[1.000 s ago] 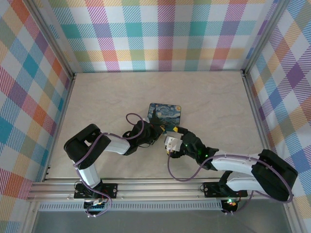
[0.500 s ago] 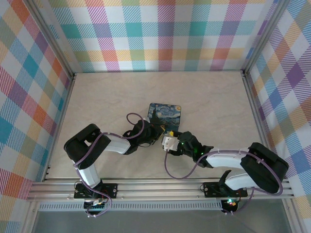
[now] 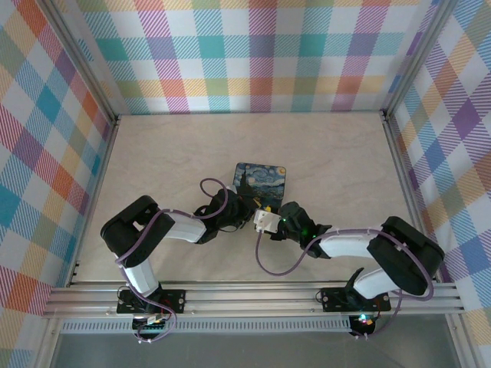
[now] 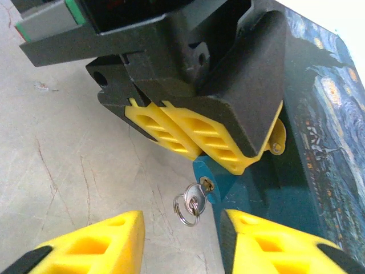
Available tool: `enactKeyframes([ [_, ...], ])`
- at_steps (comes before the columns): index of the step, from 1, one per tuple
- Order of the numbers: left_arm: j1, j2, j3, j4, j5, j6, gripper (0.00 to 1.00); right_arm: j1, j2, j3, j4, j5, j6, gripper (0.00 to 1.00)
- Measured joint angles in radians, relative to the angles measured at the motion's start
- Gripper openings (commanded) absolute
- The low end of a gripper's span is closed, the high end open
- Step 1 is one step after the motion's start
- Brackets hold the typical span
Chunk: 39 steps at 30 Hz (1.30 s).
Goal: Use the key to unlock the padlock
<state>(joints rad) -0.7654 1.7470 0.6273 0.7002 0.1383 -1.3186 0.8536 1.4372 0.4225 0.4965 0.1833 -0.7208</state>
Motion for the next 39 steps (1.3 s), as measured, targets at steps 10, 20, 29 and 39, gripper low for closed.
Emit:
enactKeyframes([
  [10, 0.0, 0.0, 0.004, -0.009, 0.001, -0.002, 0.08, -0.002, 0.02, 0.013, 0.009, 0.018, -0.003, 0.23],
  [20, 0.0, -0.002, 0.01, -0.02, 0.002, -0.002, 0.08, -0.002, 0.04, 0.029, 0.011, 0.031, -0.002, 0.12],
  [29, 0.0, -0.002, 0.011, -0.021, -0.01, -0.002, 0.08, -0.002, 0.042, 0.037, 0.003, 0.045, 0.007, 0.0],
  [39, 0.0, -0.002, 0.013, -0.021, -0.024, -0.003, 0.08, -0.002, 0.04, 0.08, -0.073, 0.048, 0.101, 0.0],
])
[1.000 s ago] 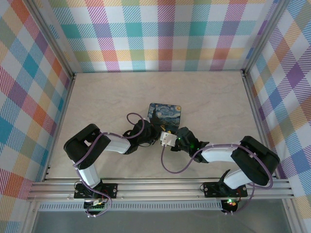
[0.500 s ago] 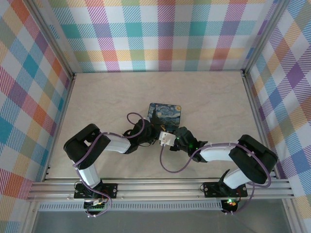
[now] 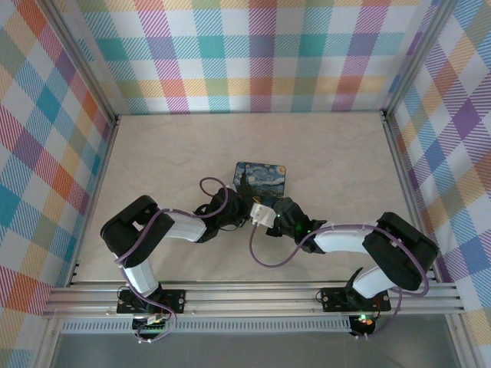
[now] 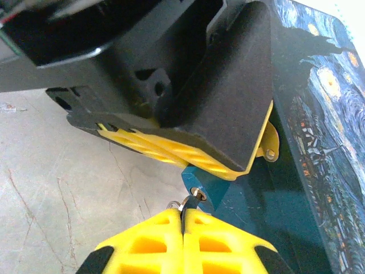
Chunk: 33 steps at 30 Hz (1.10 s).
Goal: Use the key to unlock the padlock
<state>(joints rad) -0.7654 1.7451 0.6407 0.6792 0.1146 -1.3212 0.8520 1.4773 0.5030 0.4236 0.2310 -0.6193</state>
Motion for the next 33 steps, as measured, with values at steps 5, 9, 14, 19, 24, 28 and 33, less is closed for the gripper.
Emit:
enactKeyframes([
  [5, 0.0, 0.0, 0.003, 0.003, -0.001, -0.003, 0.08, 0.0, -0.013, 0.013, -0.035, 0.006, 0.089, 0.0],
  [9, 0.0, 0.0, 0.009, 0.004, -0.001, -0.004, 0.08, 0.0, -0.018, 0.013, -0.036, 0.014, 0.186, 0.0],
  [14, 0.0, -0.001, 0.01, 0.004, -0.005, -0.007, 0.08, 0.0, -0.018, 0.012, -0.021, 0.016, 0.287, 0.0],
  [19, 0.0, -0.002, 0.01, 0.003, -0.004, -0.008, 0.09, 0.0, -0.018, -0.014, 0.024, 0.015, 0.374, 0.0],
  [24, 0.0, -0.002, 0.01, 0.002, -0.002, -0.006, 0.18, 0.0, -0.018, -0.037, 0.071, 0.004, 0.462, 0.0],
  [28, -0.004, -0.002, 0.01, -0.001, -0.003, 0.001, 0.23, 0.0, -0.016, -0.057, 0.122, -0.008, 0.543, 0.0],
  [33, -0.006, -0.013, 0.01, -0.016, -0.003, 0.006, 0.32, 0.0, -0.003, -0.066, 0.164, -0.007, 0.6, 0.0],
])
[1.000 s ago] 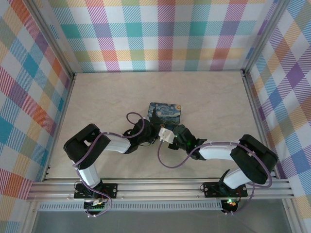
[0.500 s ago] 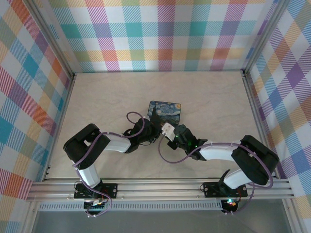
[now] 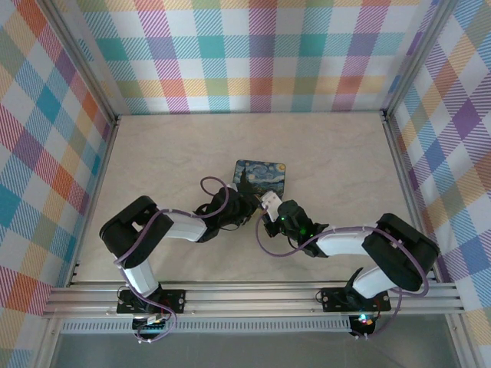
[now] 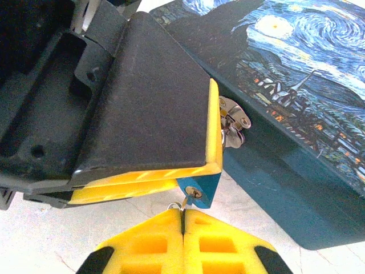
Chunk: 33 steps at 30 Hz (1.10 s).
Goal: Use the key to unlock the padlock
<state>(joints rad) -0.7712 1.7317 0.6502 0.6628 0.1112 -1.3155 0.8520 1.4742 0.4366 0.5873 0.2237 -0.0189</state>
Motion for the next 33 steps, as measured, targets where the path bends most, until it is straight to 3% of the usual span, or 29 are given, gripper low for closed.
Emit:
enactKeyframes([
  [5, -0.002, -0.027, -0.002, -0.036, -0.002, 0.011, 0.53, -0.001, 0.002, -0.004, 0.024, 0.002, 0.036, 0.0],
  [11, -0.003, -0.082, -0.005, -0.113, -0.027, 0.037, 0.68, -0.007, 0.002, -0.031, 0.051, 0.003, 0.084, 0.0],
  [19, -0.003, -0.182, -0.005, -0.221, -0.066, 0.082, 0.72, -0.034, -0.005, -0.049, 0.056, -0.017, 0.174, 0.0],
  [33, 0.002, -0.307, -0.005, -0.385, -0.133, 0.161, 0.77, -0.148, -0.095, -0.113, 0.051, -0.216, 0.468, 0.0],
])
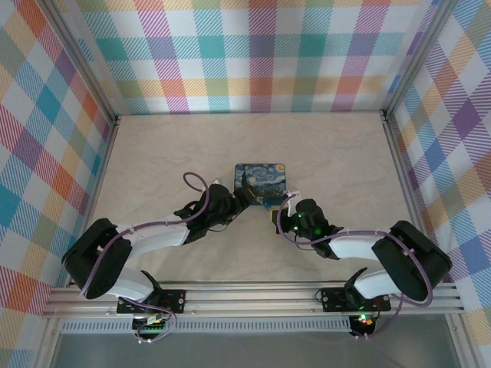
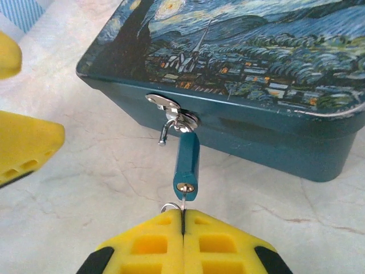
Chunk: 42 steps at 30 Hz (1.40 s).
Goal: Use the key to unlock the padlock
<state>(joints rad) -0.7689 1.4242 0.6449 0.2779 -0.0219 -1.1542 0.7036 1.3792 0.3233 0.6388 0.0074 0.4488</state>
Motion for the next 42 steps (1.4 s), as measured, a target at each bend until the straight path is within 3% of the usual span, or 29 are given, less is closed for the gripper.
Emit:
enactKeyframes([
  [12, 0.006, -0.035, 0.0, -0.05, -0.017, 0.022, 0.79, -0.051, 0.057, -0.005, -0.003, -0.112, 0.22, 0.0],
  [20, 0.017, -0.053, 0.0, -0.07, -0.017, 0.023, 0.83, -0.056, 0.105, -0.006, -0.008, -0.144, 0.272, 0.0],
  [31, 0.071, -0.055, 0.0, -0.071, 0.029, 0.026, 0.87, -0.061, 0.072, 0.006, -0.115, -0.128, 0.233, 0.38],
  [37, 0.093, -0.051, 0.006, -0.097, 0.066, 0.045, 0.89, -0.065, 0.026, 0.008, -0.167, -0.113, 0.204, 0.51],
  [42, 0.136, -0.025, 0.039, -0.119, 0.121, 0.076, 0.94, -0.084, -0.056, 0.006, -0.199, -0.109, 0.174, 0.7],
])
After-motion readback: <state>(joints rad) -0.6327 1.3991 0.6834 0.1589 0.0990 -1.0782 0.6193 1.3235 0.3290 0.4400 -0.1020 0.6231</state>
